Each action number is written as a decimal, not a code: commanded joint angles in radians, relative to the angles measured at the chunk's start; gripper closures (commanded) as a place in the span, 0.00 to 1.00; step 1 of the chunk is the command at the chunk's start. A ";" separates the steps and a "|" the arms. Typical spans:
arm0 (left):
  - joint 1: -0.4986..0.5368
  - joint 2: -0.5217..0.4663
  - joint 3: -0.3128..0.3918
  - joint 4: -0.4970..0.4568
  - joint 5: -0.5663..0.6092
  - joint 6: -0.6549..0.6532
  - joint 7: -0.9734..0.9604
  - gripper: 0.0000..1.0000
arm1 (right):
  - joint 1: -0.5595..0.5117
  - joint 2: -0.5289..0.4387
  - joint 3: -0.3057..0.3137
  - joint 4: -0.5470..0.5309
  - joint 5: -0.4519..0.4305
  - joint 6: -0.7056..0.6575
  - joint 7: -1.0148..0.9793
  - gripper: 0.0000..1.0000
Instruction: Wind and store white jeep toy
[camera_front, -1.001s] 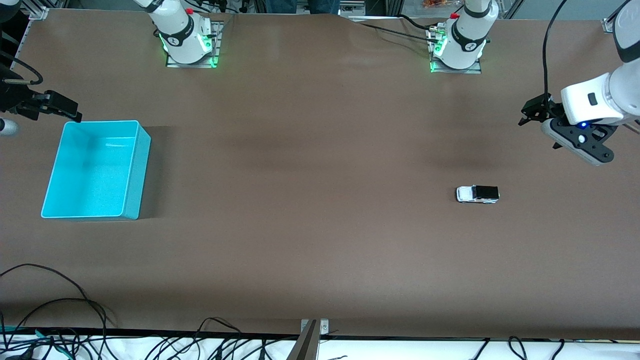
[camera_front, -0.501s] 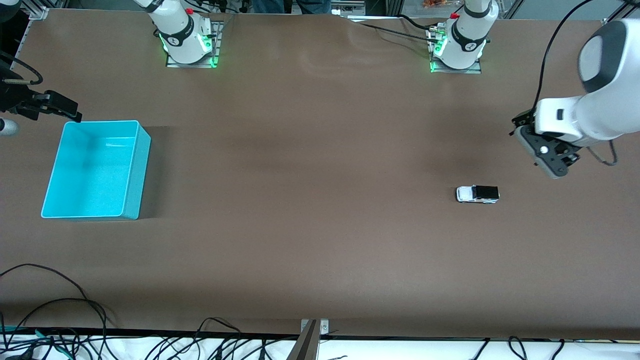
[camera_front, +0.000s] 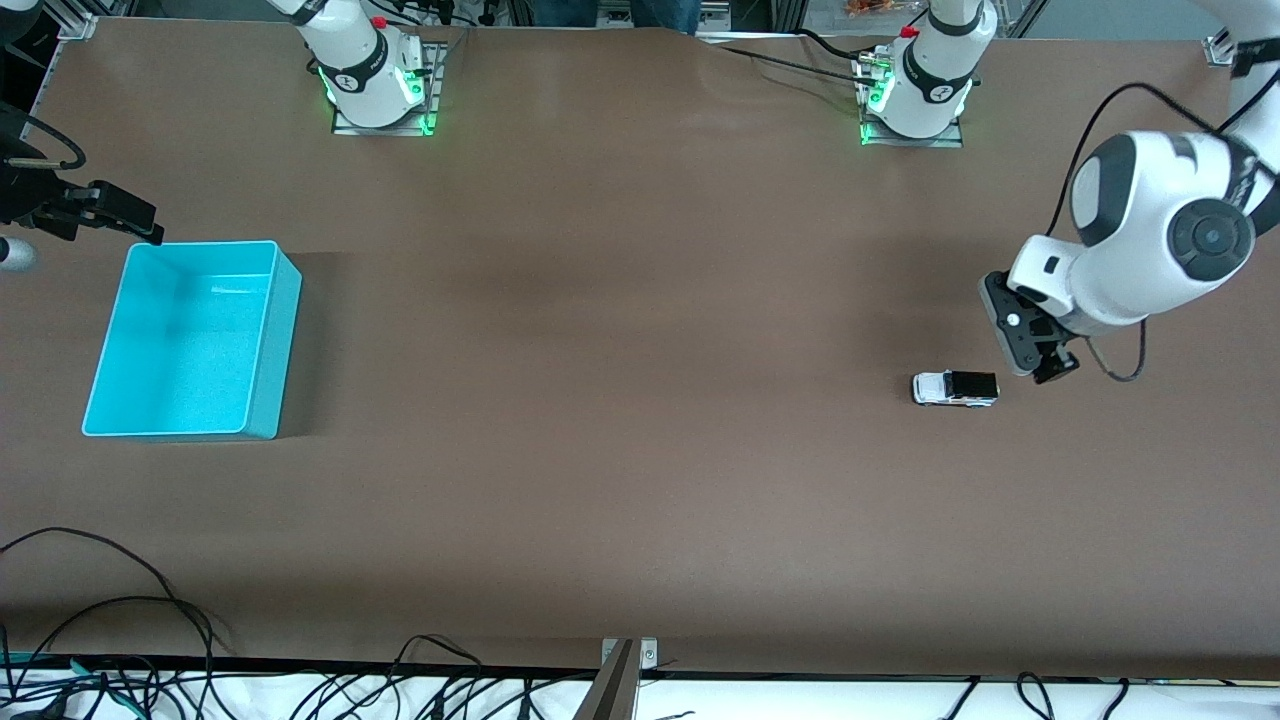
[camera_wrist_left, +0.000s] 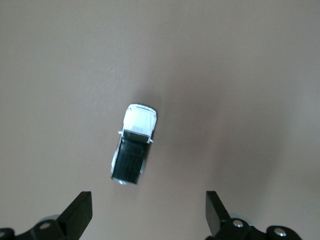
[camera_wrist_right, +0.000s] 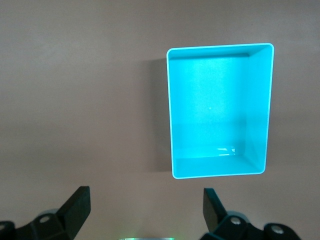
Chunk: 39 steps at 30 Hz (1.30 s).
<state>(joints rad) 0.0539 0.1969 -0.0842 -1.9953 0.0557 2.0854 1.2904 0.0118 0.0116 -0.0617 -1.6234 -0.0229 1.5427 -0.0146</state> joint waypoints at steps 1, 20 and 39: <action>0.017 0.059 -0.005 0.004 0.019 0.071 0.138 0.00 | -0.001 0.002 0.000 0.011 -0.005 -0.004 0.004 0.00; 0.057 0.237 -0.003 0.004 0.019 0.249 0.245 0.00 | -0.003 0.002 -0.003 0.011 -0.003 -0.006 0.002 0.00; 0.058 0.296 -0.003 -0.034 0.021 0.367 0.247 0.00 | -0.003 0.004 -0.003 0.011 -0.003 -0.006 0.002 0.00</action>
<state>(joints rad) 0.1045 0.4890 -0.0820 -2.0064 0.0571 2.4145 1.5197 0.0113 0.0121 -0.0648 -1.6234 -0.0229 1.5427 -0.0142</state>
